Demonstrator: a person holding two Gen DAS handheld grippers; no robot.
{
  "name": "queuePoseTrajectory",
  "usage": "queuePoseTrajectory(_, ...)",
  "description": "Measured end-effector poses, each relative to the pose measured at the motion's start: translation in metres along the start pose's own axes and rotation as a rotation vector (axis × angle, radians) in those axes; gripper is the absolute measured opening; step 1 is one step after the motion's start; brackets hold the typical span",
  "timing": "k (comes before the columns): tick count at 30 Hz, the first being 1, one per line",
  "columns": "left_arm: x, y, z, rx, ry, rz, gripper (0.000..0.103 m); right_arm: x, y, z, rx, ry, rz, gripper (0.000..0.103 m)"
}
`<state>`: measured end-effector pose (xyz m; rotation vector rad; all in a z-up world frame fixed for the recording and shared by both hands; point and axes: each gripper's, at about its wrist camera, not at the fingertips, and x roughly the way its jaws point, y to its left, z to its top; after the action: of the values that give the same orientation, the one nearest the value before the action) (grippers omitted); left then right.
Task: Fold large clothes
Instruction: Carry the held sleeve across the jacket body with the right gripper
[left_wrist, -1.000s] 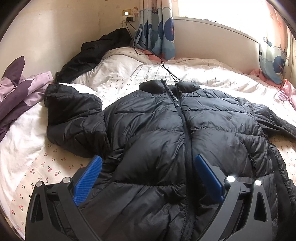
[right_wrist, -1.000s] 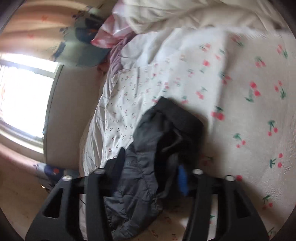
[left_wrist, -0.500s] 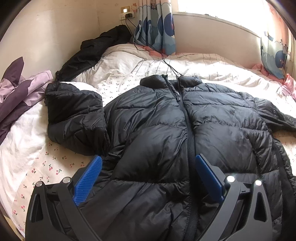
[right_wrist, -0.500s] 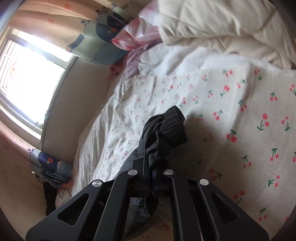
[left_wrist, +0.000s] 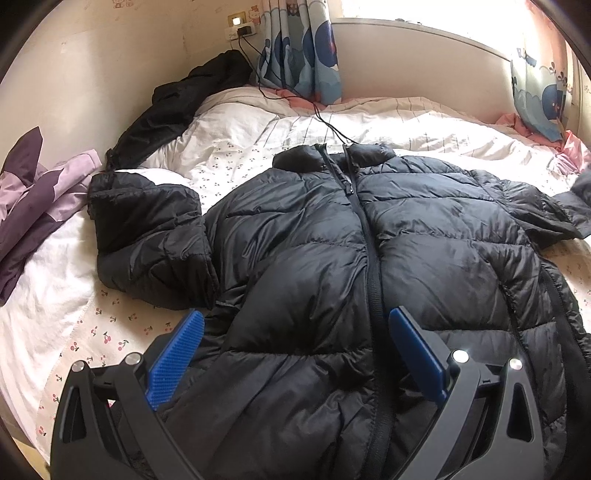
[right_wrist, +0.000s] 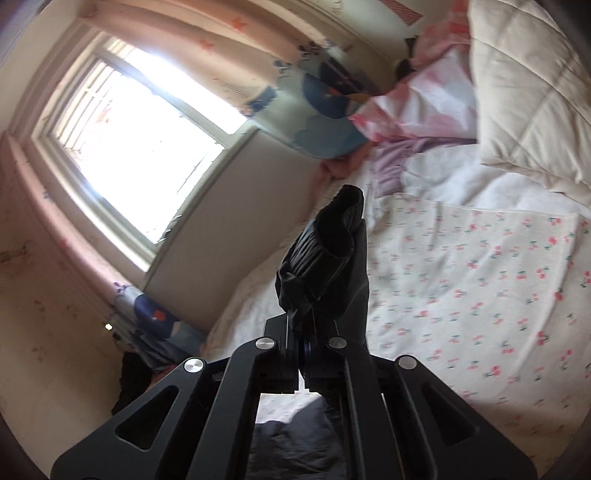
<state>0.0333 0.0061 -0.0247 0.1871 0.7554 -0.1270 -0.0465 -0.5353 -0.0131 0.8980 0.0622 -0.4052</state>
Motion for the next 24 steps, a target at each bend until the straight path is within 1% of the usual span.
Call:
queuePoseTrajectory(5, -0.006, 0.001, 0.001, -0.009, -0.008, -0.018, 0.096, 0.006, 0.066, -0.021, -0.049, 0.029, 0.102, 0.002)
queuePoseTrajectory(10, -0.014, 0.004, 0.0, 0.005, -0.031, -0.008, 0.096, 0.014, 0.128, -0.053, -0.098, 0.078, 0.19, 0.002)
queuePoseTrajectory(12, -0.016, 0.007, 0.0, -0.002, -0.032, -0.015, 0.096, 0.017, 0.156, -0.069, -0.134, 0.102, 0.221, 0.002)
queuePoseTrajectory(16, -0.018, 0.015, 0.0, -0.017, -0.034, -0.016, 0.096, 0.024, 0.201, -0.099, -0.164, 0.145, 0.28, 0.002)
queuePoseTrajectory(19, -0.019, 0.021, 0.001, -0.031, -0.034, -0.021, 0.096, 0.028, 0.229, -0.118, -0.189, 0.171, 0.314, 0.002)
queuePoseTrajectory(24, -0.02, 0.027, 0.002, -0.046, -0.037, -0.025, 0.096, 0.036, 0.261, -0.146, -0.207, 0.213, 0.361, 0.003)
